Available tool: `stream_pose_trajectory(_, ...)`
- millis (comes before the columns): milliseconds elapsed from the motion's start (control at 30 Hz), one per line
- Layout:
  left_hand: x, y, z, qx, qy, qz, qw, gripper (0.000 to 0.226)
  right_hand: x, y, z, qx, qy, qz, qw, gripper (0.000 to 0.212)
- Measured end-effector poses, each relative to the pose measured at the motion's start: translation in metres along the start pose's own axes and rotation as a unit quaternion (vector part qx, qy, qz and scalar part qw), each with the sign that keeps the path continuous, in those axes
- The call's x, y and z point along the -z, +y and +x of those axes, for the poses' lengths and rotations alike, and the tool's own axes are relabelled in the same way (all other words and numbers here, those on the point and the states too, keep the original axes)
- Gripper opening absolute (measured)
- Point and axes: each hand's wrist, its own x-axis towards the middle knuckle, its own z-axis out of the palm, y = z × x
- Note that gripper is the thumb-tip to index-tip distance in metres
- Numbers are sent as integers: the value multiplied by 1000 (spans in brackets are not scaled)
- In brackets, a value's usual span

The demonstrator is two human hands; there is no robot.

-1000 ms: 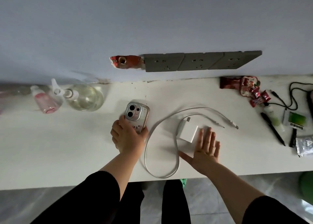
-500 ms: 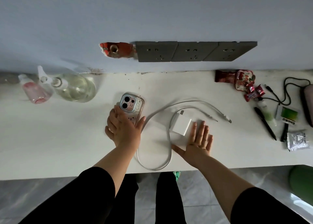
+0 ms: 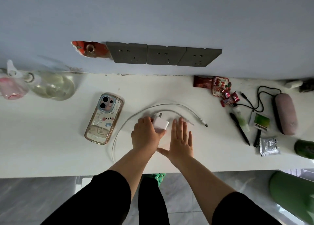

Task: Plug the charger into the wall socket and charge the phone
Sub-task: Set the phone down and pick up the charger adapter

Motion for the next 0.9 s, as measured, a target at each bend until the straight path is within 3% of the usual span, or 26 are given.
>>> stream_pose_trajectory(200, -2, 3, 8, 18, -28, 7, 999, 70, 2, -1, 8, -9, -61, -47, 997, 121)
stream_pose_trajectory(567, 6, 6, -1, 12, -69, -123, 990, 45, 4, -2, 7, -11, -70, -57, 996, 120)
stream_pose_trajectory(667, 23, 6, -8, 11, -72, -216, 974, 31, 7, 1, 1, 6, -52, -38, 998, 118)
stream_pose_trajectory(800, 49, 22, -13, 40, -106, -399, 910, 13, 21, 16, -5, 46, -40, -13, 998, 109)
stream_pose_trajectory(900, 68, 40, -9, 37, -120, -425, 897, 32, 30, 18, -4, 54, -49, 12, 997, 103)
